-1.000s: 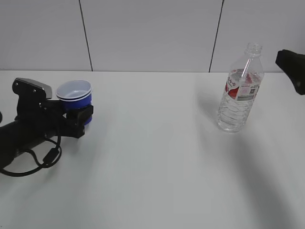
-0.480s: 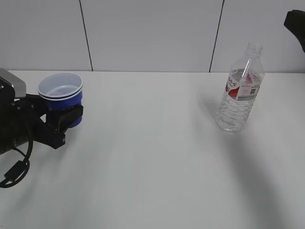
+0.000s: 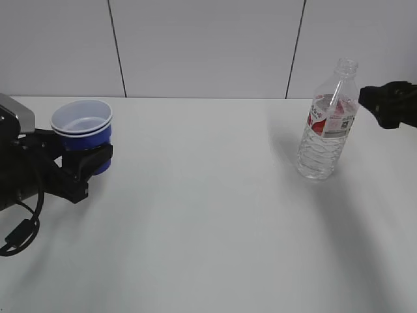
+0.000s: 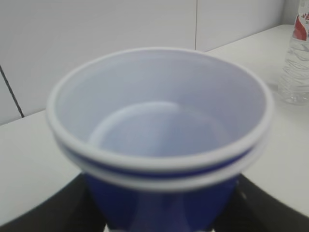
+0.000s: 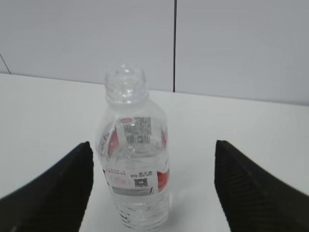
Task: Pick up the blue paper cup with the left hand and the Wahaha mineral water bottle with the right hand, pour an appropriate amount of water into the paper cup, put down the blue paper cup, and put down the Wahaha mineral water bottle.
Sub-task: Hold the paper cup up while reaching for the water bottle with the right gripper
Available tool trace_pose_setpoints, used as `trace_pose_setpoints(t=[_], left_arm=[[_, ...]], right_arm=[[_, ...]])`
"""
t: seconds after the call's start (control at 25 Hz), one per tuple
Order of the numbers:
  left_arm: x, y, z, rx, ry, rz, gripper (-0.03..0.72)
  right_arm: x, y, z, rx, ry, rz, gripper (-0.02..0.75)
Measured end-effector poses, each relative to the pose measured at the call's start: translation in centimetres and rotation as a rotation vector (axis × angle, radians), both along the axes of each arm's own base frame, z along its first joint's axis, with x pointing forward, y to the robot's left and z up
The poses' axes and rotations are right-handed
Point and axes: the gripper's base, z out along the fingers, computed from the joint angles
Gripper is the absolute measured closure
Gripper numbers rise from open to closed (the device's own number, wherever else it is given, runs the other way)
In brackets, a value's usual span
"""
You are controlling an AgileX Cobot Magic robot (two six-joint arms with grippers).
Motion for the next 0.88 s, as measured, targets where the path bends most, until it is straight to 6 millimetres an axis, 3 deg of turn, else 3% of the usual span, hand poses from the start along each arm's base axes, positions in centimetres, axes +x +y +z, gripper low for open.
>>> trace_pose_setpoints(t=[0.32,0.88], left_arm=[[0.1,0.1,0.0,-0.005,0.001,0.014,0.249],[0.1,0.1,0.0,-0.007,0.002,0.02,0.25]], right_arm=[[1.4,1.0,-3.0,0.172,-0.029,0.064,0.151],[-3.0,0.8,-7.3,0.15,-0.194,0.048,0.15]])
